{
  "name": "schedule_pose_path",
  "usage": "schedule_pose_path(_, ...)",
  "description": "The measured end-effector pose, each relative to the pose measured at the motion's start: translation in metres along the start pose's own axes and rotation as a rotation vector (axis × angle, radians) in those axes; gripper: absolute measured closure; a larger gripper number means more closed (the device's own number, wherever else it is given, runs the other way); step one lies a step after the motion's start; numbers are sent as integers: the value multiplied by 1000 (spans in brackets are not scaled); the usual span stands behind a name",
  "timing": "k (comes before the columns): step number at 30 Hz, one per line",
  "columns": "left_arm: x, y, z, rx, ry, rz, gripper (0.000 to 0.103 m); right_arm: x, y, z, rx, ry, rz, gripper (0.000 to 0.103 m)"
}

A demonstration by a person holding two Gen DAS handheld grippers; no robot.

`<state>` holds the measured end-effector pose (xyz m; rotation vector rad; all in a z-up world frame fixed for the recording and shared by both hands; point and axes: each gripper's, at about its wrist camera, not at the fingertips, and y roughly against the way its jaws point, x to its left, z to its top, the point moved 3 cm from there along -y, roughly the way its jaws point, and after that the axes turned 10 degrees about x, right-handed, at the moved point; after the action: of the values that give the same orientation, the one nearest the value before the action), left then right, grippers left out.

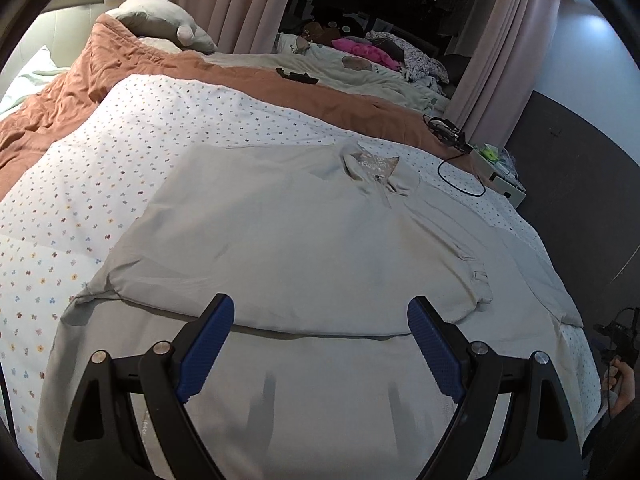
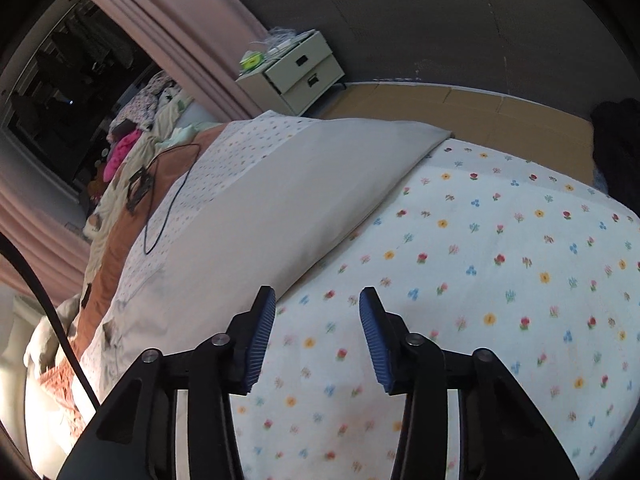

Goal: Fold large clothes

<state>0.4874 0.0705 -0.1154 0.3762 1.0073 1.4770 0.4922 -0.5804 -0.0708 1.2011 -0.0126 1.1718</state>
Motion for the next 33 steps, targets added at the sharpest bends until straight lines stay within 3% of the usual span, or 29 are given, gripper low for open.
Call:
schedule_pose_path(3,-1,-10,1,7,7,0,13,-3,-16,10,-5,-40,-6,64)
schedule_pose_path(8,-3,-15,-6,22,-39,63,13,-9,-39,31,-14,-58,-36,64)
schedule_pose_path(9,-2,-14,-6,21,-40,73,13,-9,-45,36,-12,-64,-40,68)
schedule_pose_path(10,-2,-15,-6,20,-36,76,13,-10,-50,39,-11,-69,-48,72)
schedule_pose_path(16,0,-20,-4,33,-19,67,13,-14,-67,57,-40,-93,-50,74)
schedule_pose_path(17,0,-21,-4,38,-27,74,13,-16,-70,60,-47,-99,-46,76)
schedule_pose_path(19,-1,-24,-5,46,-40,89,13,-18,-74,63,-56,-90,-69,96)
schedule_pose_path(20,0,-24,-4,48,-39,89,13,-16,-75,64,-54,-78,-82,99)
schedule_pose_path(25,7,-22,-2,48,-9,74,13,3,-50,68,-122,-8,-96,103)
schedule_pose_path(33,14,-10,3,28,36,22,13,67,19,73,-189,154,-78,103)
